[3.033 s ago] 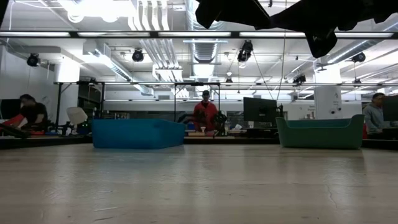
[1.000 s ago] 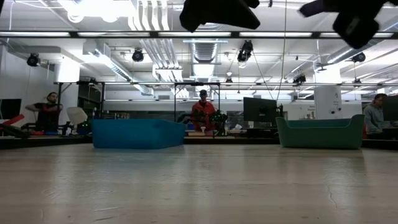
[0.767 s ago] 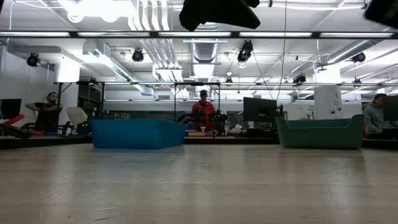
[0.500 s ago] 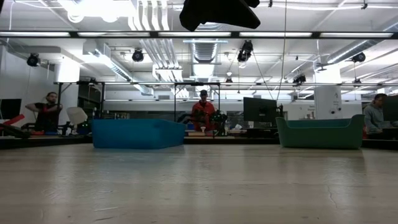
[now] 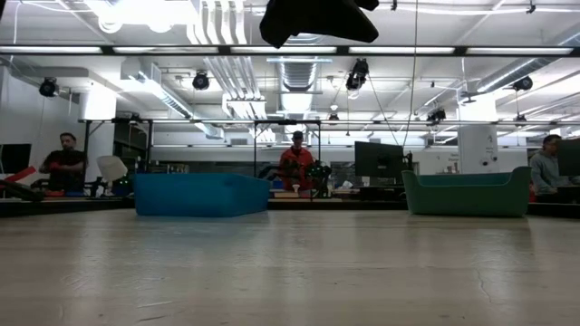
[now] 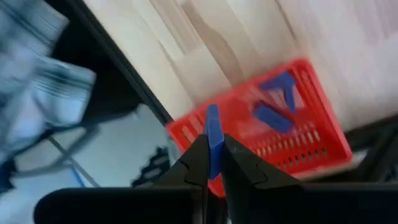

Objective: Pick & Place School Supplies
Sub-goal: Put the purple eraser into the red bin

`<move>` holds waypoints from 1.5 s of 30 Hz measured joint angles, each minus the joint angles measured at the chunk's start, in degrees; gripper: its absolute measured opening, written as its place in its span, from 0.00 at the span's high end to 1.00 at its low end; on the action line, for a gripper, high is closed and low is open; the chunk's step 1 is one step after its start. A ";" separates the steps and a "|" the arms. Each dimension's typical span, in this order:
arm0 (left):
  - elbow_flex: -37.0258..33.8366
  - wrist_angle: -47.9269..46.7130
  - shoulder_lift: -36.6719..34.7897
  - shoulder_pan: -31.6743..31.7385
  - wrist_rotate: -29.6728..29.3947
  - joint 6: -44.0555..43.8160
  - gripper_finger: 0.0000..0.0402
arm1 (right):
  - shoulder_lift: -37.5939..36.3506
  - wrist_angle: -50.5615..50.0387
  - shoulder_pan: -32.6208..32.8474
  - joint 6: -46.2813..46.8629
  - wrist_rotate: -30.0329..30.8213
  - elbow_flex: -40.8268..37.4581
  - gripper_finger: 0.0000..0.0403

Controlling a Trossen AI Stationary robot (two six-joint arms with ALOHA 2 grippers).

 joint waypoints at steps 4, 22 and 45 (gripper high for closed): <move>0.02 0.02 0.00 0.00 0.04 4.98 0.37 | 3.89 -1.73 1.39 0.13 -5.06 -0.44 0.94; 5.28 -0.48 -0.99 0.00 10.77 9.16 0.36 | 12.61 -3.93 3.69 0.75 -8.24 -6.50 0.94; 4.76 -1.43 -4.15 0.15 3.49 10.42 0.36 | 14.84 4.14 3.65 -2.57 -8.17 -9.95 0.94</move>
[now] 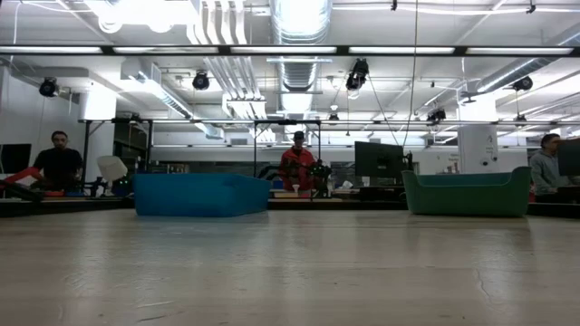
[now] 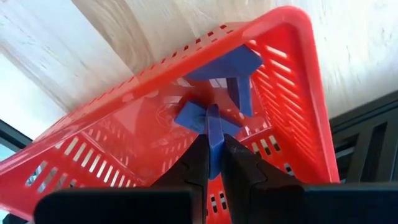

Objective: Pick & Place School Supplies
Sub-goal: Put the purple eraser into the red bin

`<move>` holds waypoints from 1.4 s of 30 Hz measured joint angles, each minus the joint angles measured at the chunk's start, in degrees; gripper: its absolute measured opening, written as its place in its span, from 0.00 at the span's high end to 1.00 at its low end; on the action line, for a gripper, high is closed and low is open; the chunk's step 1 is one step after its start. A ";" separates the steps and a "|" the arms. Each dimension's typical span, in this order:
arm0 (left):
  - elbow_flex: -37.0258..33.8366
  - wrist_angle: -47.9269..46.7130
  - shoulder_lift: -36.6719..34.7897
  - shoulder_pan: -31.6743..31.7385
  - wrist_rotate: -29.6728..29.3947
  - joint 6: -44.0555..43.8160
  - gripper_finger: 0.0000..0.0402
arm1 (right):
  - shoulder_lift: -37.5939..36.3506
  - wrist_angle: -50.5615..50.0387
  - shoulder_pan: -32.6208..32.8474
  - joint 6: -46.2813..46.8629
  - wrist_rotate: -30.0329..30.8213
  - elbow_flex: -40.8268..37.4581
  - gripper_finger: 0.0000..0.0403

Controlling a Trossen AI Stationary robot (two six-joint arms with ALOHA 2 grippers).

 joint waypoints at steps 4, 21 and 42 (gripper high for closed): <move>0.00 -0.17 0.02 0.00 0.01 -0.04 0.36 | 0.00 0.06 0.00 -0.56 0.02 0.00 0.94; -0.04 -0.26 0.13 0.00 -0.01 -0.08 0.36 | -0.09 -0.16 0.00 -0.23 1.89 0.00 0.94; -0.07 -0.26 0.15 0.00 -0.04 -0.08 0.36 | -0.09 -1.73 2.01 1.56 8.78 4.07 0.94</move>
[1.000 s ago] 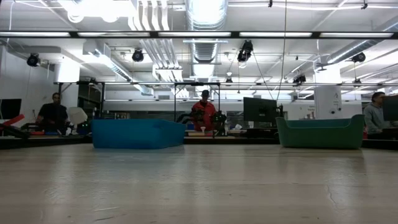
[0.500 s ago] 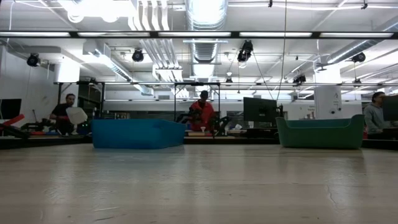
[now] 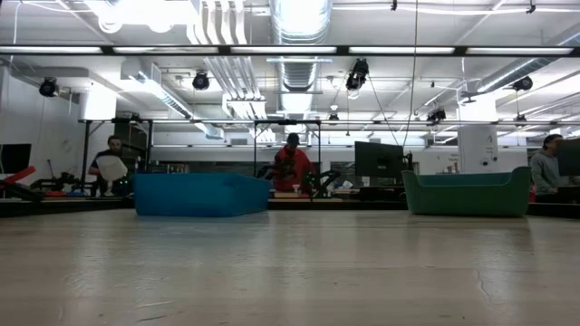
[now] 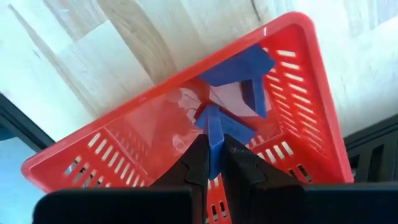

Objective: Pick & Place School Supplies
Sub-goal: Put the purple eraser into the red bin, then return to Home Position

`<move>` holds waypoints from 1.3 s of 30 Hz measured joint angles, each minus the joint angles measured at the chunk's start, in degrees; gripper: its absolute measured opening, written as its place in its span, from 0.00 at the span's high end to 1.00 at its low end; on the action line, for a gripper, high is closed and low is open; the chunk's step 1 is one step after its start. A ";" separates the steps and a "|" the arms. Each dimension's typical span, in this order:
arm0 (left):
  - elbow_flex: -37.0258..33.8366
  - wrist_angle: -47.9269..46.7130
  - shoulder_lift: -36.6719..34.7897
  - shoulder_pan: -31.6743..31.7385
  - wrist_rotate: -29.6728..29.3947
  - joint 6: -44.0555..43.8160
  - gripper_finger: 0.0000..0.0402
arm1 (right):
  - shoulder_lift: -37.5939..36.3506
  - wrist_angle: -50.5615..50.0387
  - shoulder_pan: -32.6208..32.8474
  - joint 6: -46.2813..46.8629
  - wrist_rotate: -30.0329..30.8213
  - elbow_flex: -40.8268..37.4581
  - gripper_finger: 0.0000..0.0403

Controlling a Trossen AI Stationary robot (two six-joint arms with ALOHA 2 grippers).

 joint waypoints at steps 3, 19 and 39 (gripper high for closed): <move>0.00 0.00 0.00 0.00 0.00 0.00 0.36 | 0.00 -0.16 0.00 -0.61 0.09 0.00 0.94; 0.00 -0.02 0.02 0.00 -0.02 0.00 0.36 | 0.24 -1.72 0.22 -0.07 0.18 -0.44 0.94; 0.00 -0.01 0.02 0.00 -0.02 0.02 0.36 | 0.24 0.22 0.26 2.81 0.21 -0.44 0.88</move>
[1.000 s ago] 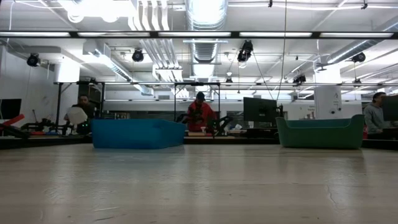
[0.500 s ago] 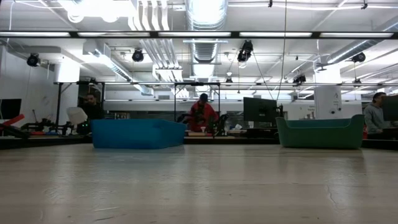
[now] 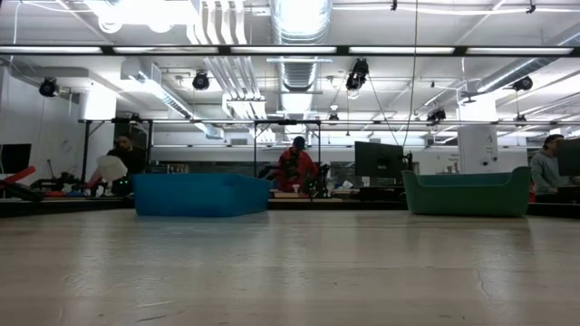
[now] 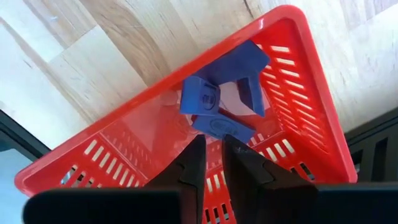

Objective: Pick & Place School Supplies
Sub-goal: Return to Home Position

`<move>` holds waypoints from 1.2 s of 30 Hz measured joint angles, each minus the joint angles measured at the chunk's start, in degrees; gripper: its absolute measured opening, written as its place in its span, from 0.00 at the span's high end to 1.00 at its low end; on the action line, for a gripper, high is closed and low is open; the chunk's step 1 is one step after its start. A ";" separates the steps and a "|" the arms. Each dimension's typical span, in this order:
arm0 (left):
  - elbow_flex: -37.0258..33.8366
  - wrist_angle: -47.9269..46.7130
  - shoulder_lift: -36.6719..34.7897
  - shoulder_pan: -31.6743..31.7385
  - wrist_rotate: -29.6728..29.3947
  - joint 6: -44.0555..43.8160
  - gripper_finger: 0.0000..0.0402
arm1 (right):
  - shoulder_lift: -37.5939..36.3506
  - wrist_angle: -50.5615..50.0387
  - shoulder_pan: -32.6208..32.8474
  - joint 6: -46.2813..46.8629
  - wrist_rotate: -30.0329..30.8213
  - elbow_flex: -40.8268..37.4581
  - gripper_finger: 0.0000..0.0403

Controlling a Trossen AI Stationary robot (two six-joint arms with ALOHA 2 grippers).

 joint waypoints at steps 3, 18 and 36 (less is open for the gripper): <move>0.00 0.00 0.00 0.01 0.00 0.00 0.36 | 0.00 -0.05 0.00 1.95 -0.01 0.00 0.86; 0.00 0.00 0.00 0.02 0.00 0.00 0.36 | 0.02 -5.59 0.22 4.61 3.63 0.02 0.68; 0.00 0.01 0.00 0.04 0.00 0.00 0.36 | -0.59 -6.46 0.22 4.35 9.17 0.04 0.37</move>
